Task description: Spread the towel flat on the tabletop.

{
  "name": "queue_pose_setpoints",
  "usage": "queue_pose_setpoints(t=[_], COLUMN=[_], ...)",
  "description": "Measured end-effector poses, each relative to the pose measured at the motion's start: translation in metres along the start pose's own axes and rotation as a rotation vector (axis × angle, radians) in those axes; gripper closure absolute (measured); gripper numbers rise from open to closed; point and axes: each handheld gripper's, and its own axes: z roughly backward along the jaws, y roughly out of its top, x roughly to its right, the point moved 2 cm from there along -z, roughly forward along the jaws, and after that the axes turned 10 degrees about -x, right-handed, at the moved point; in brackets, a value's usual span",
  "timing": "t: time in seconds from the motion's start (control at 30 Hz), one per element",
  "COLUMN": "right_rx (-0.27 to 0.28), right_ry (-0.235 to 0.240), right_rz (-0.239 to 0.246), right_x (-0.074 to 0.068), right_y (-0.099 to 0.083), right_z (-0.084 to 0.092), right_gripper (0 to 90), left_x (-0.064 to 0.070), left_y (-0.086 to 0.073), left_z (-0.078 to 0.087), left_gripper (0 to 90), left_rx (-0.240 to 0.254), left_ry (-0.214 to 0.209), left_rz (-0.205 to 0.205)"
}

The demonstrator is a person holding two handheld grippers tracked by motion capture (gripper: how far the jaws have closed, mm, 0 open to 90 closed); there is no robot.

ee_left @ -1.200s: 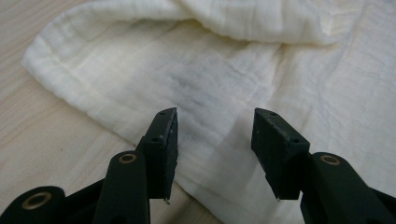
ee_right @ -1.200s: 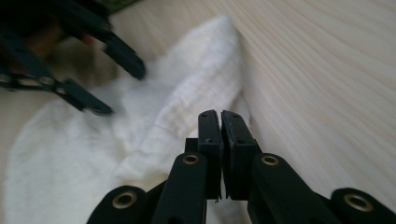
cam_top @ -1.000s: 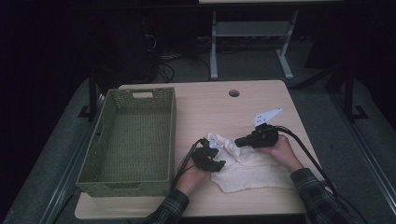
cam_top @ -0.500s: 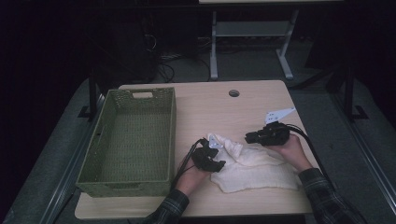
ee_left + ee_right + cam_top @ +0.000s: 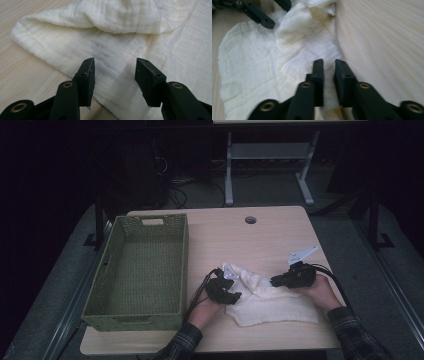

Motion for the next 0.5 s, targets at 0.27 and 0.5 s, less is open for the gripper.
queue_pose_setpoints(t=[0.27, 0.5], right_rx=[0.042, 0.037], right_ry=[-0.022, 0.014], right_rz=[0.089, 0.157], right_x=[-0.018, -0.050], right_y=[0.001, -0.009], right_z=[0.012, 0.018], right_gripper=[87.7, 87.6], left_x=[0.000, 0.001], left_y=[0.000, 0.000], left_z=[0.000, -0.001], left_gripper=[49.8, 49.9], left_rx=[0.003, 0.008], left_ry=[0.000, 0.000], left_rz=[-0.001, 0.008])
